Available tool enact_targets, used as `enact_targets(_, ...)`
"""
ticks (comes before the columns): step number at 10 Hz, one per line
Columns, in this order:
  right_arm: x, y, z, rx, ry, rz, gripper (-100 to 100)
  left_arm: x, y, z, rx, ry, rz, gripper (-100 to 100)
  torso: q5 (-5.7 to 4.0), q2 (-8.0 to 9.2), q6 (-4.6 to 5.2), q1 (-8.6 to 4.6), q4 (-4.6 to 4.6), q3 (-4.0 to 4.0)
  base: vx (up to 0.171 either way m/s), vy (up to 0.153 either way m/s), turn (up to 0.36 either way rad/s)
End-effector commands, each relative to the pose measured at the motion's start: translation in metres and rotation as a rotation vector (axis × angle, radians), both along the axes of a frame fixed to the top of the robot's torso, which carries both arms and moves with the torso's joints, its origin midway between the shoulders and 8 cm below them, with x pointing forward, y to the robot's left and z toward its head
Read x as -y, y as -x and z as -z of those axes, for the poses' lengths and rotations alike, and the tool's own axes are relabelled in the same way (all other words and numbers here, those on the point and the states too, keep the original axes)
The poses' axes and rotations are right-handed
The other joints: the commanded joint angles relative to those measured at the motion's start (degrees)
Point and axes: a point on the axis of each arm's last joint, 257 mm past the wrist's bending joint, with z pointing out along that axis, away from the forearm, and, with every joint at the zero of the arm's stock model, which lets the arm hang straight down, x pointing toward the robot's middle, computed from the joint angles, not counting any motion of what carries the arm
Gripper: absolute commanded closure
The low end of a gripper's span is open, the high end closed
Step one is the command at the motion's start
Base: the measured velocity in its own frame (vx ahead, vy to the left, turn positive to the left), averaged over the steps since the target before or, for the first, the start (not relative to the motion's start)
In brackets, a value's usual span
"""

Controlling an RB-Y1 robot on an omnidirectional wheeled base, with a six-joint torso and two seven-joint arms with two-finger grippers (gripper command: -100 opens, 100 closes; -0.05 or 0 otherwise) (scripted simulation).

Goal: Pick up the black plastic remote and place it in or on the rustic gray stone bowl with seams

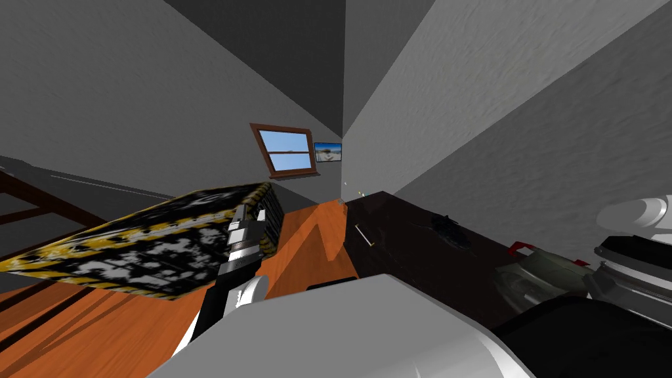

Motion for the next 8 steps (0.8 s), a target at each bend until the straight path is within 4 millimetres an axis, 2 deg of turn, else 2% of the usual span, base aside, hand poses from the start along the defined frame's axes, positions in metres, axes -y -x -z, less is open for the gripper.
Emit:
enact_targets(1,-0.001,-0.008,-0.011,0.001,-0.003,-0.005,-100,0.0,0.0,0.0,0.0,0.0,0.0,0,0.0,0.0,0.0,0.0,0.0,0.0,-0.031,-0.019,-0.022)
enact_targets(3,-0.005,-0.016,-0.025,0.002,-0.006,-0.011,-100,0.0,0.0,0.0,0.0,0.0,0.0,0,-0.01,-0.01,0.0,0.0,0.0,-0.01,-0.024,-0.017,-0.03)
enact_targets(4,-0.003,-0.014,-0.023,0.002,-0.004,-0.01,-100,0.0,0.0,0.0,0.0,0.0,0.0,0,0.0,-0.03,0.0,0.02,-0.01,-0.02,-0.009,-0.006,-0.002)
enact_targets(5,-0.004,-0.015,-0.024,0.002,-0.005,-0.01,0,0.0,0.0,0.0,0.0,0.0,0.0,0,-0.02,-0.07,0.0,0.03,-0.02,-0.04,0.0,0.0,0.0)
enact_targets(8,-0.004,-0.015,-0.024,0.002,-0.005,-0.01,0,0.0,0.0,0.0,0.0,0.0,0.0,0,-0.01,-0.12,-0.01,0.04,-0.03,-0.07,0.0,0.0,0.0)
